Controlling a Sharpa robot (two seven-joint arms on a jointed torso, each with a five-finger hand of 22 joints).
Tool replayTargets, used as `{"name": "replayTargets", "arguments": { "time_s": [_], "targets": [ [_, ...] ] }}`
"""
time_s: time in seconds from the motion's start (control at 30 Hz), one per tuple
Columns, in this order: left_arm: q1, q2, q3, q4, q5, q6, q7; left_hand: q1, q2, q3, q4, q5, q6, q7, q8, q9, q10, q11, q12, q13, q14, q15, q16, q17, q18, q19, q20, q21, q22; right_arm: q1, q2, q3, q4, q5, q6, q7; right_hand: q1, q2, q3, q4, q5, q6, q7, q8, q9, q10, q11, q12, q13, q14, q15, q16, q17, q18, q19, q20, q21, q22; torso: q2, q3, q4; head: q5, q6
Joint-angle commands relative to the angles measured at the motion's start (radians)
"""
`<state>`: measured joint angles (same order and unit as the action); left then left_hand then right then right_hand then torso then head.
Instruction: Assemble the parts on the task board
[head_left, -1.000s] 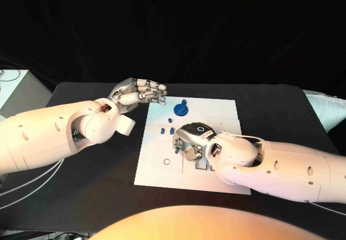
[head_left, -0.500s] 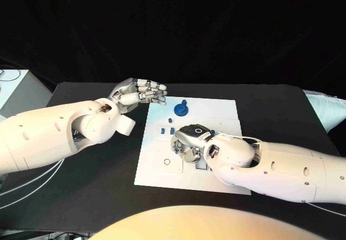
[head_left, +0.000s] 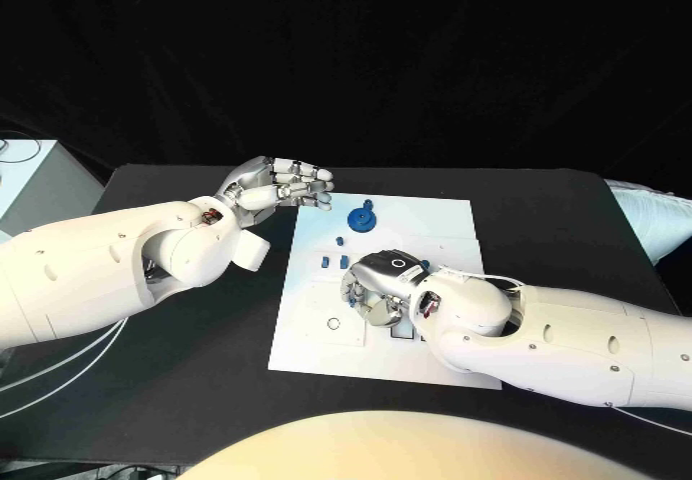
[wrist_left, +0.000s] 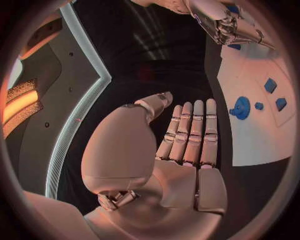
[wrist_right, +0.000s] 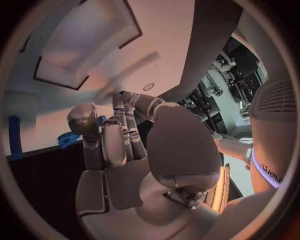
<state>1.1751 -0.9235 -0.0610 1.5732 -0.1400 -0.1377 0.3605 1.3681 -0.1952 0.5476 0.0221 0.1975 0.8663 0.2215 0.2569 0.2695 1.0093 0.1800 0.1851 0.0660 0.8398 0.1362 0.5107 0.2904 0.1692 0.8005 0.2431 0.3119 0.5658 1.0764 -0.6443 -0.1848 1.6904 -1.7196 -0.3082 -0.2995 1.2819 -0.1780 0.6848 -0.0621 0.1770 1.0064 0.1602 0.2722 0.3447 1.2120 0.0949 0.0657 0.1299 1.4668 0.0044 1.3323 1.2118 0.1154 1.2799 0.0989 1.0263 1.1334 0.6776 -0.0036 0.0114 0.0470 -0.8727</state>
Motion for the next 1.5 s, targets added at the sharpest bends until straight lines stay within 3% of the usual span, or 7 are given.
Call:
{"name": "replayTargets", "arguments": {
  "time_s": [0.03,0.33,0.8,0.87,0.97,1.2,1.5],
  "targets": [
    [-0.001,0.0,0.0,0.0,0.004,0.019,0.004,0.0,0.006,0.0,-0.005,0.006,-0.007,0.01,-0.005,-0.001,-0.009,-0.001,-0.004,0.001,-0.003,0.004,-0.004,0.001,0.008,0.003,0.001,-0.007,-0.001,-0.008,-0.004,-0.006,-0.002,0.015,-0.022,0.022,-0.004,-0.038,0.0,0.005,-0.012,-0.049,0.017,-0.03,-0.015,-0.107,0.018,-0.004,-0.048,-0.003,0.022,-0.048,-0.069,0.024,-0.063,0.016,-0.095,-0.067,0.0,0.0001,-0.0004,0.0,0.0],
    [-0.001,-0.002,0.0,-0.002,0.004,0.023,-0.002,-0.002,0.007,-0.002,-0.004,0.006,-0.009,0.011,-0.006,-0.002,-0.011,0.0,-0.004,0.001,-0.004,0.005,-0.005,0.002,0.008,0.004,0.001,-0.008,-0.002,-0.008,-0.023,-0.006,0.006,0.017,-0.077,0.008,0.04,-0.05,-0.09,-0.001,-0.022,-0.126,0.018,-0.084,-0.034,-0.263,0.038,0.033,-0.061,-0.104,0.042,-0.105,-0.202,0.06,-0.202,0.046,-0.267,-0.172,0.0,0.0005,0.0001,-0.001,0.0],
    [-0.001,-0.005,0.0,-0.007,0.008,0.01,0.008,-0.002,0.011,-0.001,-0.005,0.005,-0.008,0.011,-0.006,-0.002,-0.01,-0.001,-0.002,0.002,-0.003,0.004,-0.005,0.003,0.009,0.007,0.001,-0.009,-0.003,0.015,-0.138,-0.004,0.089,0.094,-0.141,0.014,0.049,-0.042,-0.11,0.019,-0.001,-0.105,0.016,-0.082,-0.033,-0.218,0.026,0.123,-0.047,-0.08,0.033,-0.056,-0.179,0.048,-0.149,0.04,-0.196,-0.113,0.0,-0.0013,-0.0005,-0.009,0.002],
    [-0.001,-0.004,0.0,-0.01,0.009,0.01,0.008,-0.002,0.011,-0.001,-0.005,0.005,-0.008,0.011,-0.006,-0.002,-0.01,-0.001,-0.002,0.002,-0.003,0.004,-0.005,0.003,0.009,0.007,0.001,-0.009,-0.003,0.029,-0.169,-0.002,0.103,0.17,-0.133,0.019,0.048,-0.042,-0.108,0.02,0.0,-0.105,0.016,-0.082,-0.033,-0.215,0.025,0.126,-0.047,-0.078,0.032,-0.054,-0.176,0.047,-0.145,0.04,-0.191,-0.11,-0.001,-0.0016,-0.0008,-0.011,0.003],
    [-0.001,0.0,0.0,-0.016,0.01,0.015,0.008,-0.002,0.011,-0.001,-0.005,0.005,-0.007,0.011,-0.005,-0.002,-0.009,-0.001,-0.001,0.002,-0.002,0.004,-0.004,0.003,0.009,0.008,0.001,-0.009,-0.003,0.066,-0.216,0.0,0.105,0.291,-0.102,0.027,0.011,-0.066,-0.116,0.048,0.028,-0.118,0.015,-0.094,-0.037,-0.187,0.018,0.155,-0.051,-0.011,0.026,0.02,-0.077,0.018,-0.038,0.031,-0.054,-0.011,-0.002,-0.0016,-0.0019,-0.018,0.009],
    [-0.002,0.007,-0.002,-0.026,0.01,0.026,0.008,-0.005,0.01,-0.003,-0.004,0.005,-0.007,0.011,-0.005,-0.003,-0.009,-0.001,0.0,0.002,-0.001,0.004,-0.004,0.004,0.009,0.009,0.001,-0.009,-0.004,0.134,-0.295,0.002,0.088,0.346,-0.016,0.07,0.002,-0.079,-0.161,0.066,0.027,-0.129,0.012,-0.102,-0.038,-0.203,0.014,0.158,-0.061,0.031,0.02,0.08,0.022,-0.001,0.034,0.027,0.034,0.053,-0.002,-0.0016,-0.002,-0.031,0.025],
    [-0.003,0.011,-0.002,-0.029,0.01,0.032,0.009,-0.005,0.01,-0.003,-0.004,0.005,-0.007,0.011,-0.005,-0.003,-0.009,-0.001,0.0,0.002,-0.001,0.004,-0.004,0.004,0.009,0.009,0.001,-0.009,-0.004,0.157,-0.325,0.003,0.048,0.272,0.032,0.099,0.056,-0.047,-0.303,0.095,0.007,-0.151,0.01,-0.116,-0.038,-0.261,0.017,0.165,-0.062,0.035,0.023,0.095,0.039,-0.002,0.051,0.028,0.026,0.05,0.0,-0.0006,-0.0009,-0.039,0.032]
  ]
}}
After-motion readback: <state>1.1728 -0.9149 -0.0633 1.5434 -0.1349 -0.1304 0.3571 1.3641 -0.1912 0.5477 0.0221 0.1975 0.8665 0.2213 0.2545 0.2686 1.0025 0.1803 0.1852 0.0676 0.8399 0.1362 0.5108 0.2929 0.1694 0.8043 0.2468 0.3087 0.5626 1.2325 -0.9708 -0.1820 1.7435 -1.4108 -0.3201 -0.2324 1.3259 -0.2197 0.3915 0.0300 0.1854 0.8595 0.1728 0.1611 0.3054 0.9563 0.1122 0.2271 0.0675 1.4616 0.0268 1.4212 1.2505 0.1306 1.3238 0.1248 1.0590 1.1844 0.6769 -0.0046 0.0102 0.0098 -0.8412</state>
